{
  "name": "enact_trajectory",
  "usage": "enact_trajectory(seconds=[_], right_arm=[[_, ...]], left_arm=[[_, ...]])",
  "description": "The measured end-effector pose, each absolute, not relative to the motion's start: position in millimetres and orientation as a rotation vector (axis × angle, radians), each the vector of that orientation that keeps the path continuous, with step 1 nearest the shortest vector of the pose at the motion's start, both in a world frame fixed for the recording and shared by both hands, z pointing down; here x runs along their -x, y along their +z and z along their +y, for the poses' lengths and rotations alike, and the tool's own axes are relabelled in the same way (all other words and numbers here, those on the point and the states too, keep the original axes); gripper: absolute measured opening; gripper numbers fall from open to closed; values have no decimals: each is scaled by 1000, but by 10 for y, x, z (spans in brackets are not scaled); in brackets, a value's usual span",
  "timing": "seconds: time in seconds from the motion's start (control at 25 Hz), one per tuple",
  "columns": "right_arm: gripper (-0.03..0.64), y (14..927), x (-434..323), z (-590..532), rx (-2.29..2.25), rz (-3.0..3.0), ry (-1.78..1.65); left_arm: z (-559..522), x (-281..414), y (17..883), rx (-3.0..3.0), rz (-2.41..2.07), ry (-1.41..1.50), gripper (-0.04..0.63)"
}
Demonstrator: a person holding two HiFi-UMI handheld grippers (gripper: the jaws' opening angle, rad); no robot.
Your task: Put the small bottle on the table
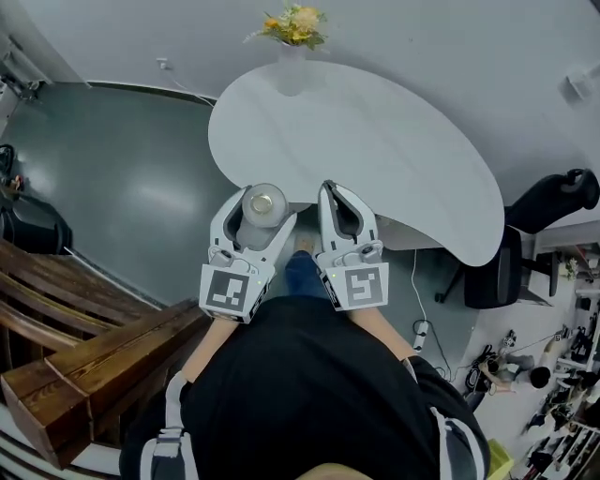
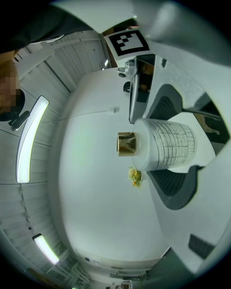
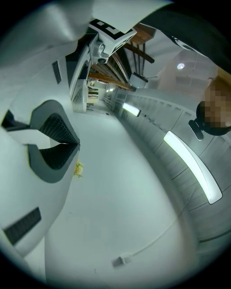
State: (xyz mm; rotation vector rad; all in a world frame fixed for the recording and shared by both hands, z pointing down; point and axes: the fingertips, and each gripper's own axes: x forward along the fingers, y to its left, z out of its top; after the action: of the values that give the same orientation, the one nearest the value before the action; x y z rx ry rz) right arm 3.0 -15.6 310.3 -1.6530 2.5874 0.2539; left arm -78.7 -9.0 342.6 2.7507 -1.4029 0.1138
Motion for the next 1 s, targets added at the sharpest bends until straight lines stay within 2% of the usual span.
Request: enact_trajectory(seconds=[0.64, 1.0], right_arm=[[21, 3240, -424, -1612, 1550, 2710, 258], [21, 3437, -531, -2013, 1545, 2766, 185]], left_arm=[[-1459, 350, 3544, -2675, -1470, 137, 330], [-1823, 230, 3669, -2644, -1491, 163, 330]])
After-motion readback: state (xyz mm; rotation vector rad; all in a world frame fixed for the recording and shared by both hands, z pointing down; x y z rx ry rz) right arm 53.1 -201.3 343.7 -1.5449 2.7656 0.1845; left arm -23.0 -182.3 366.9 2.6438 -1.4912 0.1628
